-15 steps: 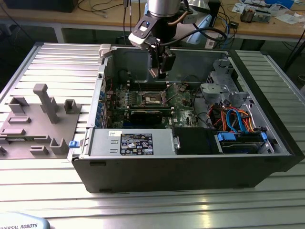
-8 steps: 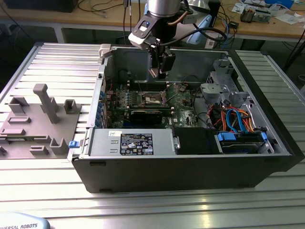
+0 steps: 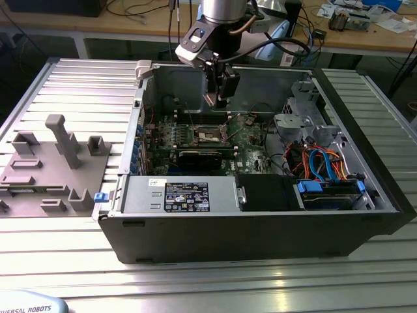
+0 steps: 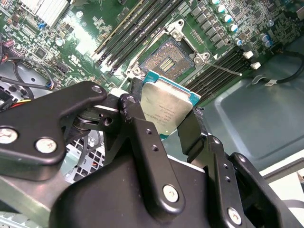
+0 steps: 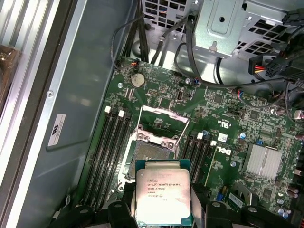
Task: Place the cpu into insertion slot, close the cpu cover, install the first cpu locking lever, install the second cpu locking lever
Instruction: 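Place the cpu into insertion slot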
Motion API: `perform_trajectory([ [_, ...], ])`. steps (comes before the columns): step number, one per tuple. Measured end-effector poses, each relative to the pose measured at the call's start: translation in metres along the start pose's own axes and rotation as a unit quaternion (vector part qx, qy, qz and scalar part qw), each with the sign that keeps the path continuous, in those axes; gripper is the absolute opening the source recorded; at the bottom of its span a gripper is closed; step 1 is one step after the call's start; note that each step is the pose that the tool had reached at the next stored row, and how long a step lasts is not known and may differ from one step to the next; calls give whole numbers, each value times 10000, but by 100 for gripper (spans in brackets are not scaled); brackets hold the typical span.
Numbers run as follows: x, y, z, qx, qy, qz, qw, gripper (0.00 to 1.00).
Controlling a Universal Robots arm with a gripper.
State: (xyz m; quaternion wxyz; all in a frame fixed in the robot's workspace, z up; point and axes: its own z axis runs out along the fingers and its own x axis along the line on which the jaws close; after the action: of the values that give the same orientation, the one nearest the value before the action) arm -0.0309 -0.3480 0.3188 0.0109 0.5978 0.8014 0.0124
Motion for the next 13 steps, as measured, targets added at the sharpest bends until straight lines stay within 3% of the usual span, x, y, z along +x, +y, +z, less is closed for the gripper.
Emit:
perform_trajectory([
  [13, 0, 0, 1, 0, -2, 51, 10000, 54],
])
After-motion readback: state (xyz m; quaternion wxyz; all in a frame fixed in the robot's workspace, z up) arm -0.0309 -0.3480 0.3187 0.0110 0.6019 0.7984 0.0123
